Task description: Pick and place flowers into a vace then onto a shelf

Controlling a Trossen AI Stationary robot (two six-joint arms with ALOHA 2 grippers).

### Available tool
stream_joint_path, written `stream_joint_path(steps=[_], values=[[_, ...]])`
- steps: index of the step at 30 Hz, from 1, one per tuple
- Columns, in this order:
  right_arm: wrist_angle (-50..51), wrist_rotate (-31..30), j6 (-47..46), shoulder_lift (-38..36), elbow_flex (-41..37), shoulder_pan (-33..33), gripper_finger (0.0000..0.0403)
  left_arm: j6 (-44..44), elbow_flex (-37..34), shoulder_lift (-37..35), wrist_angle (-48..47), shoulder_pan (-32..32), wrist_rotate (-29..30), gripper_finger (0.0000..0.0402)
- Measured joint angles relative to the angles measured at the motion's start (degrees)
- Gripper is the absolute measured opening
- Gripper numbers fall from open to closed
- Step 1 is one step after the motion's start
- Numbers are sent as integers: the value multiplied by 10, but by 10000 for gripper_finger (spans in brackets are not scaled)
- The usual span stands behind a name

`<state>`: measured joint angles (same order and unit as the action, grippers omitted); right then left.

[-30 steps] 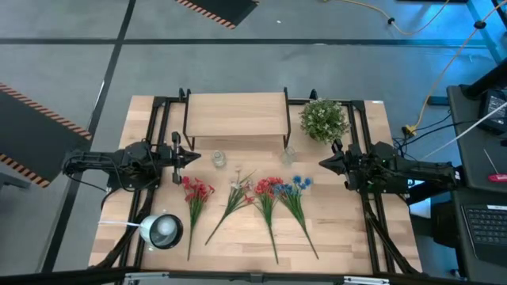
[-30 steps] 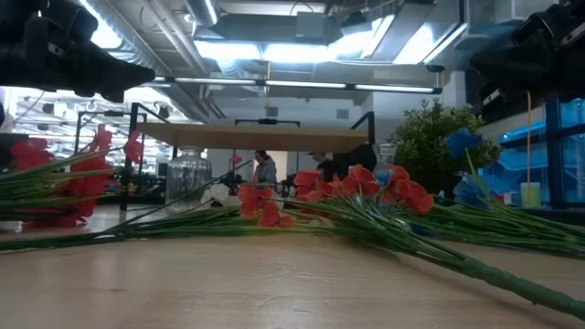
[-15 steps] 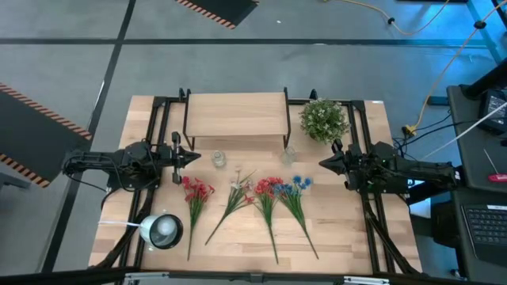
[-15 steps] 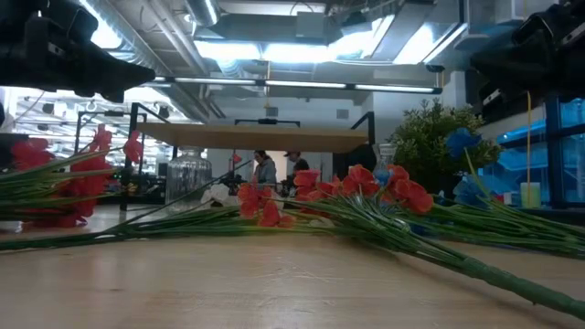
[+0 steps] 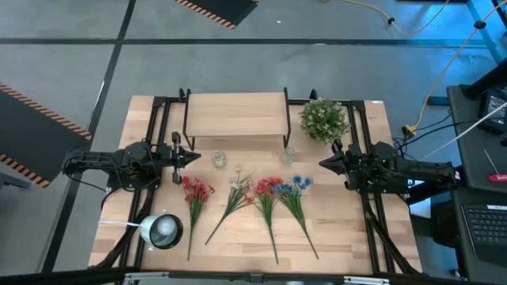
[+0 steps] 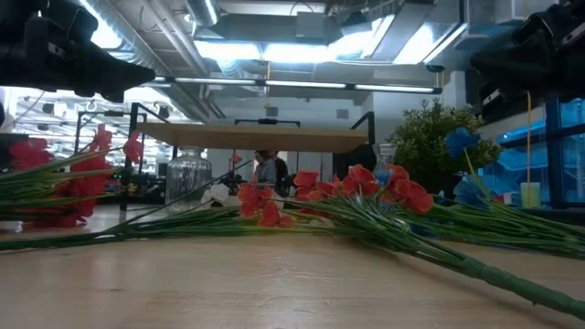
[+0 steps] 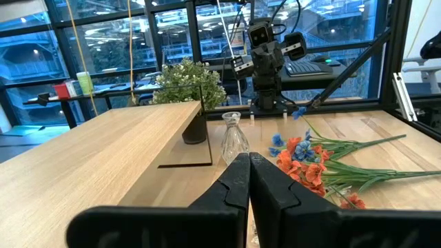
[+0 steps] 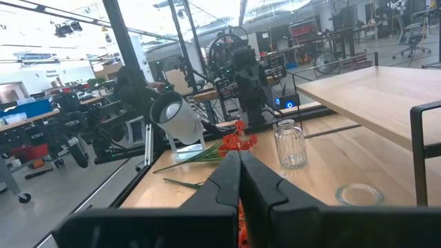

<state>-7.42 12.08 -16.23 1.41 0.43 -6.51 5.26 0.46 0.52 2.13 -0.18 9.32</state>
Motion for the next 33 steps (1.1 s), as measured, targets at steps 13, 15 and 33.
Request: stream_joint_path(steps=[13, 15, 33], values=[[0, 0, 0, 0, 0, 0, 7, 0, 0, 0, 0, 0, 0, 4], [0, 0, 0, 0, 0, 0, 7, 0, 0, 0, 0, 0, 0, 4], [2, 0, 59, 0, 0, 0, 7, 0, 0, 0, 0, 0, 0, 4]])
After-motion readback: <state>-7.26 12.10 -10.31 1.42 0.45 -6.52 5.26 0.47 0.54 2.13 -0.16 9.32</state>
